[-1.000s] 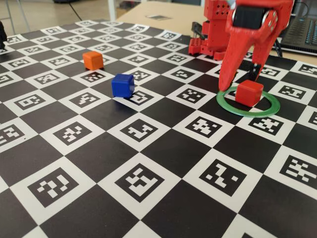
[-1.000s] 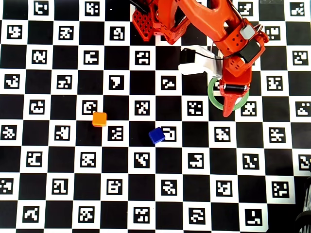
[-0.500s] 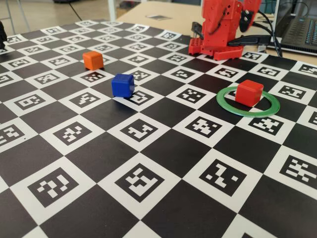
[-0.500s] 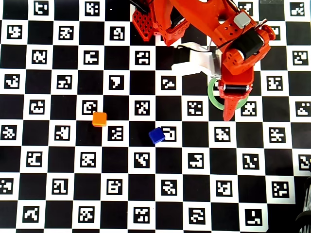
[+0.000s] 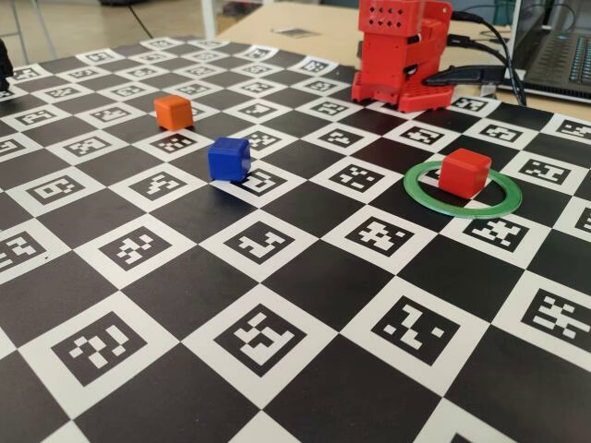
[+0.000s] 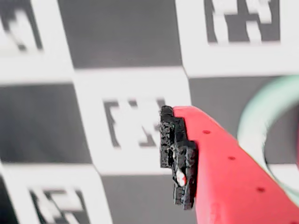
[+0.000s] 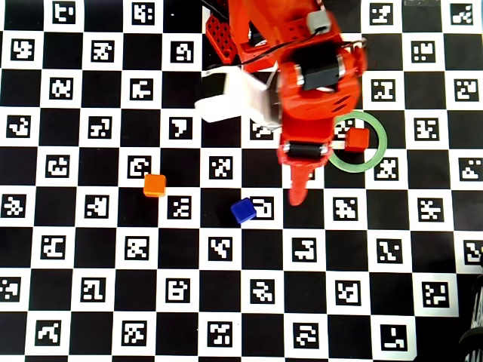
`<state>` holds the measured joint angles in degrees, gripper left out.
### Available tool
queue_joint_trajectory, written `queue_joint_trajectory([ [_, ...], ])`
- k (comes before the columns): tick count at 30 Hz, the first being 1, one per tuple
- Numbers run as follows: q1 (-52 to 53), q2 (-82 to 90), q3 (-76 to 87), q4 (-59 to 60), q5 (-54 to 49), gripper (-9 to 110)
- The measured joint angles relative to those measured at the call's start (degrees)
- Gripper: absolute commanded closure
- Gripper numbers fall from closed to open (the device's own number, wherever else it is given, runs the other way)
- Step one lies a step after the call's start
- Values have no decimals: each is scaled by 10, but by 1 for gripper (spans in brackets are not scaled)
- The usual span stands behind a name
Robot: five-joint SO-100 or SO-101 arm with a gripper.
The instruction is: Grab the red cube then put it in the green circle then put the blue cube on top and finally the orange cube on top
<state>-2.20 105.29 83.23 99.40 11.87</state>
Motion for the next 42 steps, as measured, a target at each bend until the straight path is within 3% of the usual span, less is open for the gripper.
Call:
queue_joint_trajectory([
  [15, 74, -50, 16, -18, -187, 63],
  [42, 87, -236, 150, -281, -226, 55],
])
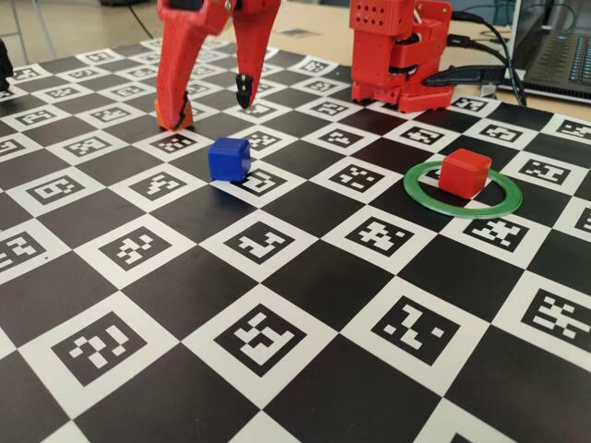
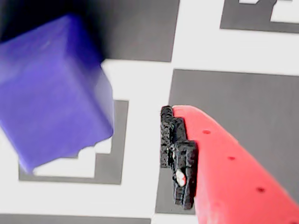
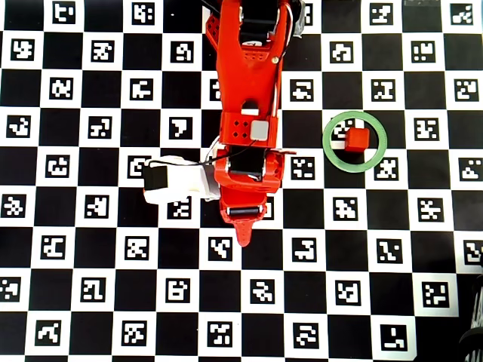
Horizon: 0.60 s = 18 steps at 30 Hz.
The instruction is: Grab the red cube then put it in the green circle then put the blue cube on top and finally the orange cube on top
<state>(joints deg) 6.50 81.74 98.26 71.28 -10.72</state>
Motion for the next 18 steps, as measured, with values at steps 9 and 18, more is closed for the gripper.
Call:
queue_joint_trajectory([
  [9, 1, -30, 23, -62, -12, 55],
  [18, 1, -58, 23, -90, -16, 55],
])
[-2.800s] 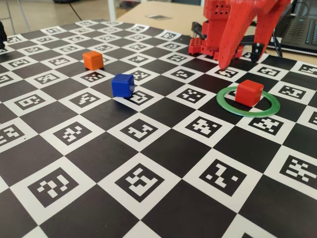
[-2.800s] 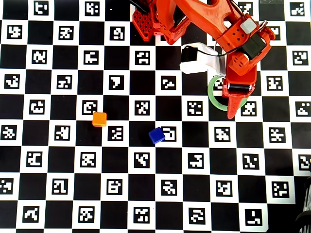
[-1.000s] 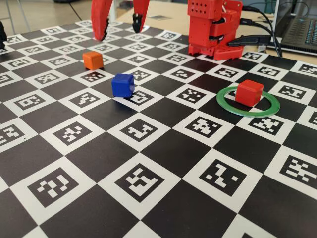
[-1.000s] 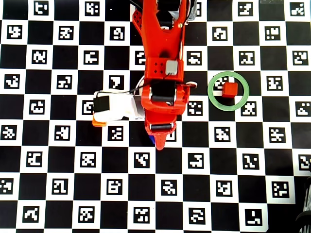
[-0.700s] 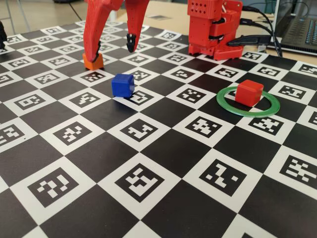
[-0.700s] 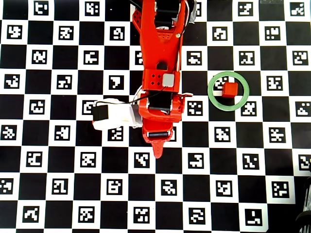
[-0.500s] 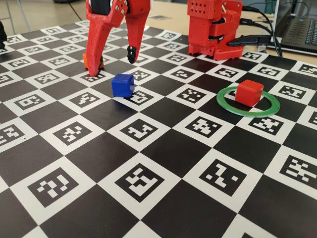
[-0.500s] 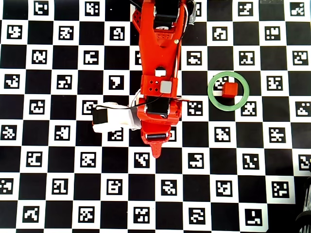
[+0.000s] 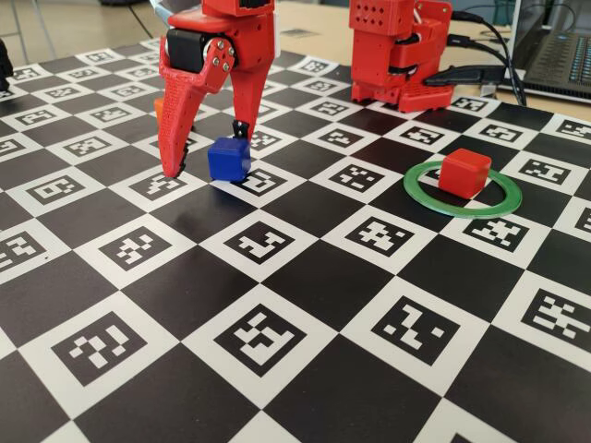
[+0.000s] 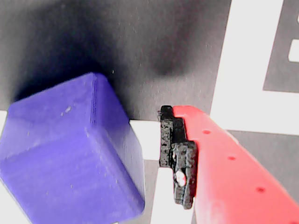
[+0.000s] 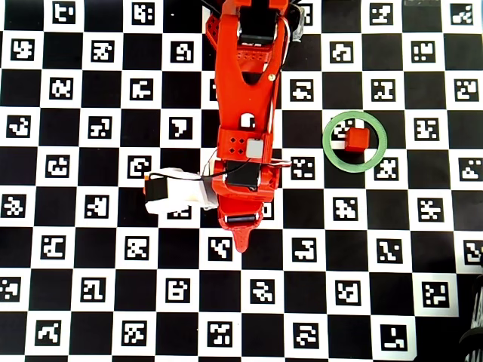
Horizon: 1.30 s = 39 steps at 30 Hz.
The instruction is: Grab the red cube then put it in the green circle then put the blue cube on top and finally the orange cube on top
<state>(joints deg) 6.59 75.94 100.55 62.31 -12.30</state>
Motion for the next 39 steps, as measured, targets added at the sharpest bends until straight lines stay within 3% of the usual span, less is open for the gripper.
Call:
queue_joint_trajectory([
  [15, -4, -2, 0, -1, -18, 55],
  [39, -11, -2, 0, -24, -192, 55],
])
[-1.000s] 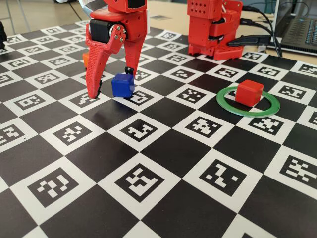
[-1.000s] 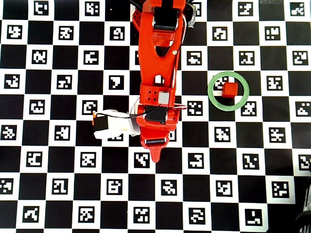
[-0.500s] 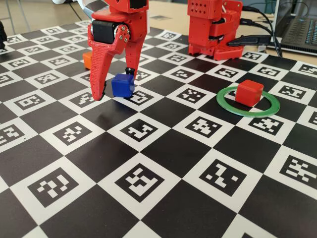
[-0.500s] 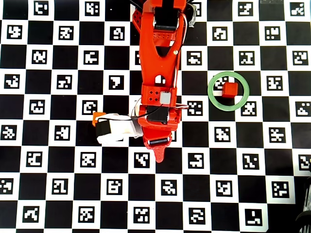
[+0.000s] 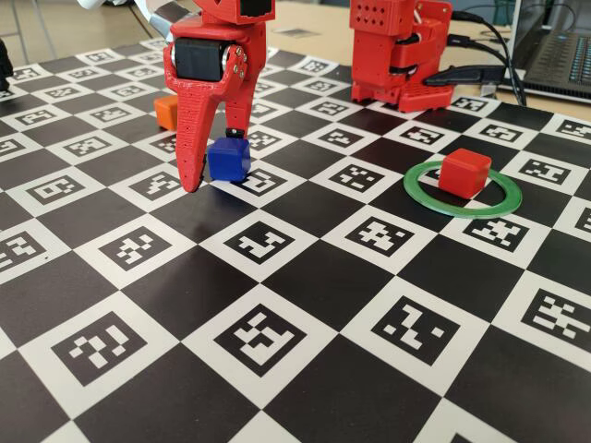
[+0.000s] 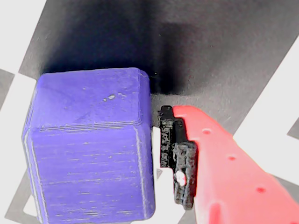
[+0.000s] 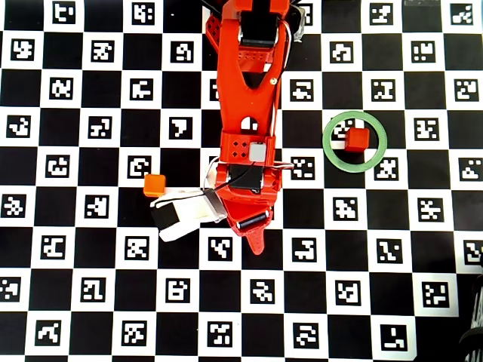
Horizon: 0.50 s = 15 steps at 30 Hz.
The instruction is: Grab the red cube then put it in the green circle then put the blue cube on top and finally the orange cube on top
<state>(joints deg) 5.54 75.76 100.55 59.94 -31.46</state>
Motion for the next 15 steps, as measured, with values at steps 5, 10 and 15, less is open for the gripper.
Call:
queue_joint_trajectory([
  [5, 0, 0, 0, 0, -27, 55],
  [10, -5, -2, 0, 0, -34, 55],
  [15, -6, -11, 0, 0, -34, 63],
])
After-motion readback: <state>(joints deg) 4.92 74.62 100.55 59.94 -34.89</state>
